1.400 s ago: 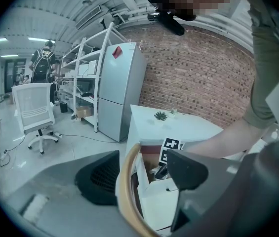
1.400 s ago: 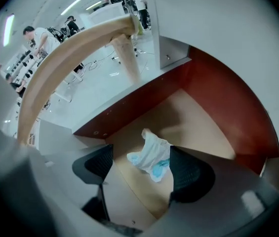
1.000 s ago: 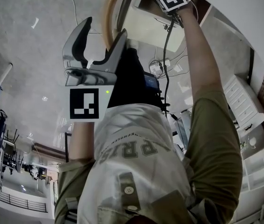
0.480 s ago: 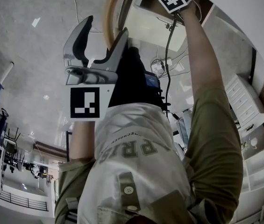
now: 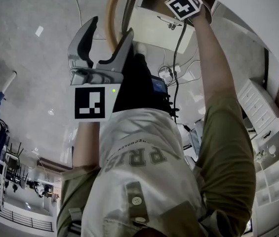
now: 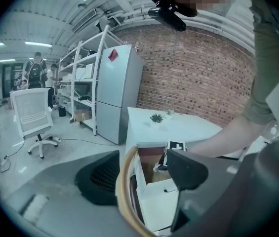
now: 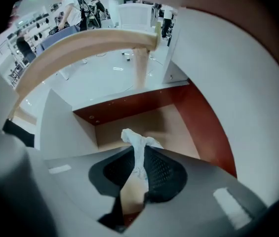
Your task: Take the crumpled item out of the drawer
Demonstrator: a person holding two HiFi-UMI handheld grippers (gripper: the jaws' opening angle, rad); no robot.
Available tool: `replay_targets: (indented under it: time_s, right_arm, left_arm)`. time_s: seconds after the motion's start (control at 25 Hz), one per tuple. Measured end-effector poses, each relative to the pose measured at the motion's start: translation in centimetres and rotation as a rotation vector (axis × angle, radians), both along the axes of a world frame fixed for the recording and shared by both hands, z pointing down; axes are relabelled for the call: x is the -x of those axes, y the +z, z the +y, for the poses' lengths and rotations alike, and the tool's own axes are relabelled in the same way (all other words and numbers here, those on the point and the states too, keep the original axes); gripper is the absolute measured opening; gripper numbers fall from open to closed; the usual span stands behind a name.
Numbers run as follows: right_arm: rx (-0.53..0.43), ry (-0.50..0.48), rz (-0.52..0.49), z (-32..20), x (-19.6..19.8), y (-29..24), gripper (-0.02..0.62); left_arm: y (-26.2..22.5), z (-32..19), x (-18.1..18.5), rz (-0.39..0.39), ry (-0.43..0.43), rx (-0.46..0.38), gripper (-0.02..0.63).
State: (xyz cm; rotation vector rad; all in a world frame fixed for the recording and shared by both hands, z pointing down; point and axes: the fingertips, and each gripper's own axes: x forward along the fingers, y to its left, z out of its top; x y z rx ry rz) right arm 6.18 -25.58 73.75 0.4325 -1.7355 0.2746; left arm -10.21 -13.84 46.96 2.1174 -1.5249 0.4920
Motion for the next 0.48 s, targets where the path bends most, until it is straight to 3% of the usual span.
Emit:
replay_targets:
  time_s: [0.48]
  right_arm:
    - [-0.130, 0.060, -0.164, 1.7, -1.0, -12.2, 0.061]
  left_arm:
    - [-6.6, 0.6, 0.5, -0.029, -0.026, -0.134, 0.314]
